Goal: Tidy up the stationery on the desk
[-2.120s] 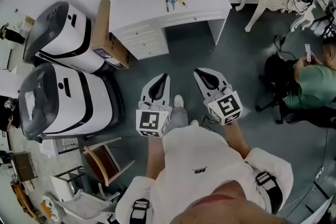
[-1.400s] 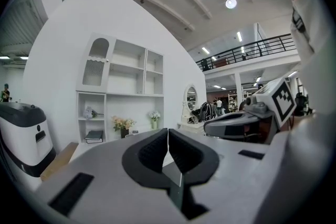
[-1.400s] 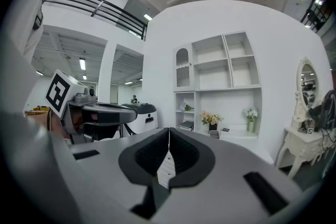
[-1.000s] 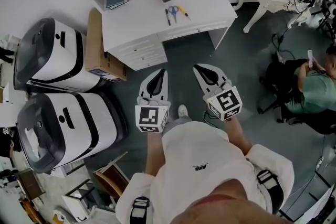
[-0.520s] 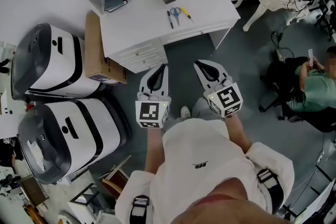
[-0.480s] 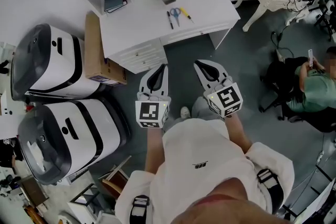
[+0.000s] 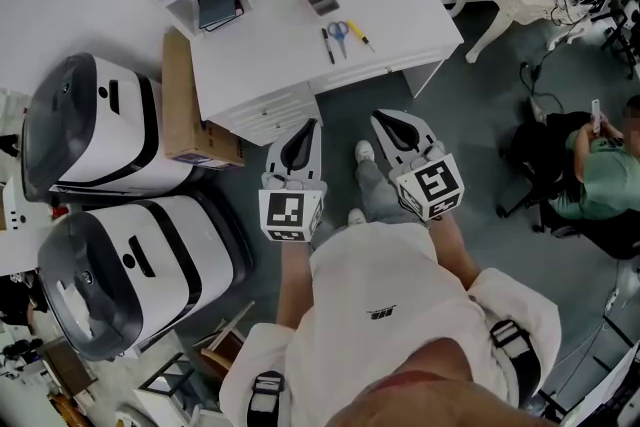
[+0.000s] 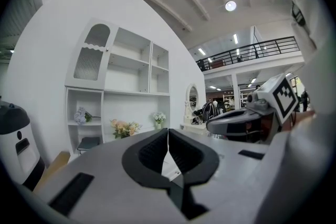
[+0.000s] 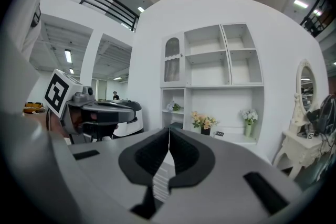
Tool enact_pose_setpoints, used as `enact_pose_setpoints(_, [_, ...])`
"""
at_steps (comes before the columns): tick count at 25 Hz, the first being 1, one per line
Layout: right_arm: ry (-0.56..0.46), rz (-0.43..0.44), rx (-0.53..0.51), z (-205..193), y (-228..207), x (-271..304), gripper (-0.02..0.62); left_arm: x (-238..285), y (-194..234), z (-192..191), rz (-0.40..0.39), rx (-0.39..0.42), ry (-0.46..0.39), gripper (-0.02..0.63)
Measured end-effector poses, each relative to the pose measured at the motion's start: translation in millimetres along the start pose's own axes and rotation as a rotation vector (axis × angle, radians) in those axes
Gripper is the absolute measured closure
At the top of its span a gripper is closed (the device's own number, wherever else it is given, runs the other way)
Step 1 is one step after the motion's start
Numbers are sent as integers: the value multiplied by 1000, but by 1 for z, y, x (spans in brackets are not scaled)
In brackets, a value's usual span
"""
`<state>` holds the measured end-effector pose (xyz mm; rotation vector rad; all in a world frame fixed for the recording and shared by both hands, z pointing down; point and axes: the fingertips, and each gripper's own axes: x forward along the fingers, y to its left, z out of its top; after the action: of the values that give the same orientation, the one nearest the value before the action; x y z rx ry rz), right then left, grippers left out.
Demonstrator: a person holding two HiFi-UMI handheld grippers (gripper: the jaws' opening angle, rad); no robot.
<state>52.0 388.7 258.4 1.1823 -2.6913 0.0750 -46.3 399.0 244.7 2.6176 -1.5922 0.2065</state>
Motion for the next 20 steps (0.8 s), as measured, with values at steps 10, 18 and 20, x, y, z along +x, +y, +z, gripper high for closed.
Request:
enact_pose_setpoints(10, [0, 0, 28, 6, -50, 50, 598, 59, 30, 5, 10, 6, 13, 606])
enact_pose_setpoints(18, [12, 35, 53, 9, -102, 105, 600, 121, 59, 9, 30, 13, 40, 606])
enact_pose_setpoints(20, [20, 46, 54, 8, -114, 120, 599, 137, 67, 6, 36, 6, 49, 606])
